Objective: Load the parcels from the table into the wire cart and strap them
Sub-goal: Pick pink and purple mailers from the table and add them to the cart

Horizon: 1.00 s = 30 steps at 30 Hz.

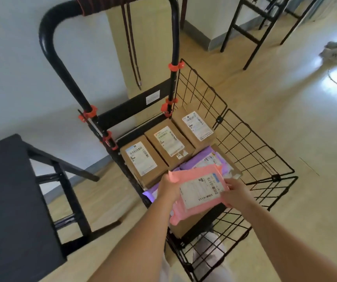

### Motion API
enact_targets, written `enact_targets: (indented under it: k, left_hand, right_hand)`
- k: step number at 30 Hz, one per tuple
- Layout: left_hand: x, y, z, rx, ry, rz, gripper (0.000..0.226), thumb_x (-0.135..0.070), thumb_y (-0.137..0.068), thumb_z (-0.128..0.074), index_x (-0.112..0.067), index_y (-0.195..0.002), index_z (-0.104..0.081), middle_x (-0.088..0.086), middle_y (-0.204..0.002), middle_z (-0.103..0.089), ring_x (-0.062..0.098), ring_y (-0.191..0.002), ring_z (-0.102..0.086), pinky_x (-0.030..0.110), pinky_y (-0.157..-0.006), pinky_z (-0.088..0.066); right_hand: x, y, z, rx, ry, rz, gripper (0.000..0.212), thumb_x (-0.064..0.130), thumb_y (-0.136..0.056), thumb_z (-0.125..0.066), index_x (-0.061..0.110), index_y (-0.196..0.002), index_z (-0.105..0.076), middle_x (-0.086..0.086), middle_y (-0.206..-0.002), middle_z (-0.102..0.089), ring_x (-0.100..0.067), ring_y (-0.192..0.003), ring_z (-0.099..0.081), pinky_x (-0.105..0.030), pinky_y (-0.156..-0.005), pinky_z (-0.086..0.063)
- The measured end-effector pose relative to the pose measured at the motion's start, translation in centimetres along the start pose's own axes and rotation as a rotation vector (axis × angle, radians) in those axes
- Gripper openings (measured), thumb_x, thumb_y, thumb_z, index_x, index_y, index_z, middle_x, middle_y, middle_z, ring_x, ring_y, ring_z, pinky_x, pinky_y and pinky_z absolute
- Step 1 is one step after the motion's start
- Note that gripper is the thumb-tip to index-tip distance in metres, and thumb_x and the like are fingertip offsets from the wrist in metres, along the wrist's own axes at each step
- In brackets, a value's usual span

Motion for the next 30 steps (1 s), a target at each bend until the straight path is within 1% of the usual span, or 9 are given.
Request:
enact_targets:
  k: [5,8,11,13,16,18,20,24,30]
  left_hand:
    - [4.2,-0.7,-2.4,-0.146,0.207,0.339,0.058,-0.028,-0.094,-0.056,-0.002,-0.143,-0.039,0.017,-0.133,-0.057,0.03,-0.113,-0.061,0.038,-0.085,-0.05]
    - [7.1,-0.8,-5.1,-0.188,0.339,0.505,0.06,-0.026,-0.095,-0.057,0.002,-0.144,-0.035,0.016,-0.138,-0.051,0.029,-0.119,-0.055,0.034,-0.097,-0.046]
    - [9.6,-0.9,-7.9,-0.181,0.372,0.627,0.065,-0.032,-0.096,-0.058,-0.004,-0.147,-0.031,0.012,-0.147,-0.042,0.028,-0.135,-0.041,0.032,-0.111,-0.035]
    - [11.0,-0.9,-9.3,-0.2,0.369,0.657,0.07,-0.042,-0.088,-0.065,-0.012,-0.145,-0.036,0.01,-0.142,-0.046,0.03,-0.131,-0.044,0.038,-0.108,-0.039]
    - [13.1,-0.7,-10.2,-0.357,0.49,0.676,0.05,-0.024,-0.083,-0.067,-0.011,-0.129,-0.053,0.012,-0.123,-0.061,0.028,-0.11,-0.059,0.04,-0.093,-0.051]
    - [13.8,-0.8,-10.8,-0.375,0.57,0.662,0.036,-0.019,-0.088,-0.059,-0.006,-0.121,-0.061,0.009,-0.099,-0.065,0.022,-0.084,-0.062,0.027,-0.07,-0.056]
    - [14.3,-0.9,-11.0,-0.36,0.551,0.663,0.03,-0.018,-0.095,-0.05,-0.002,-0.117,-0.062,0.003,-0.082,-0.06,0.016,-0.065,-0.056,0.018,-0.041,-0.044]
    - [16.2,-1.0,-10.8,-0.416,0.51,0.702,0.029,-0.013,-0.09,-0.05,0.0,-0.114,-0.061,0.014,-0.099,-0.069,0.028,-0.081,-0.065,0.029,-0.058,-0.044]
    - [16.7,-1.0,-11.1,-0.419,0.545,0.718,0.026,0.001,-0.089,-0.051,-0.004,-0.114,-0.055,0.002,-0.078,-0.054,0.015,-0.063,-0.052,0.025,-0.048,-0.036]
  right_hand:
    - [-1.6,-4.3,-1.1,0.175,0.273,0.007,0.033,-0.005,-0.085,-0.061,0.01,-0.113,-0.067,-0.011,-0.099,-0.072,-0.027,-0.079,-0.068,-0.04,-0.069,-0.057]
    - [-3.8,-6.6,-1.6,0.23,0.356,0.003,0.034,-0.005,-0.083,-0.062,0.011,-0.112,-0.07,-0.004,-0.088,-0.074,-0.022,-0.069,-0.069,-0.031,-0.056,-0.053]
    - [-5.8,-9.3,-1.8,0.261,0.456,-0.02,0.027,0.001,-0.085,-0.067,0.015,-0.108,-0.07,0.001,-0.085,-0.07,-0.019,-0.074,-0.069,-0.032,-0.06,-0.059]
    - [-6.8,-10.7,-2.4,0.295,0.526,-0.035,0.02,0.005,-0.085,-0.07,0.016,-0.102,-0.069,0.0,-0.086,-0.07,-0.019,-0.077,-0.071,-0.037,-0.065,-0.062]
    - [-7.7,-12.4,-4.0,0.358,0.639,0.028,0.009,0.014,-0.087,-0.071,0.02,-0.091,-0.067,0.0,-0.089,-0.072,-0.017,-0.079,-0.072,-0.037,-0.069,-0.062]
    - [-8.3,-13.3,-5.0,0.382,0.653,0.06,0.01,0.015,-0.089,-0.069,0.022,-0.095,-0.071,0.002,-0.091,-0.074,-0.014,-0.079,-0.072,-0.029,-0.064,-0.06]
    - [-8.8,-14.1,-5.9,0.38,0.648,0.059,0.013,0.016,-0.09,-0.067,0.021,-0.102,-0.072,0.004,-0.092,-0.074,-0.009,-0.076,-0.071,-0.022,-0.059,-0.057]
    - [-9.3,-14.7,-8.0,0.454,0.759,0.122,0.028,0.008,-0.09,-0.062,0.016,-0.115,-0.068,-0.001,-0.105,-0.072,-0.008,-0.081,-0.069,-0.022,-0.064,-0.058]
    - [-8.4,-14.6,-9.7,0.461,0.813,0.222,0.033,0.009,-0.091,-0.054,0.01,-0.123,-0.06,-0.006,-0.116,-0.067,-0.017,-0.087,-0.063,-0.025,-0.067,-0.06]
Point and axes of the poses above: each hand's wrist, its own y-axis away from the middle knuckle, its own z-axis out of the back of the hand, x = y × z, the point moved 6 cm from there along -y, towards the middle knuckle
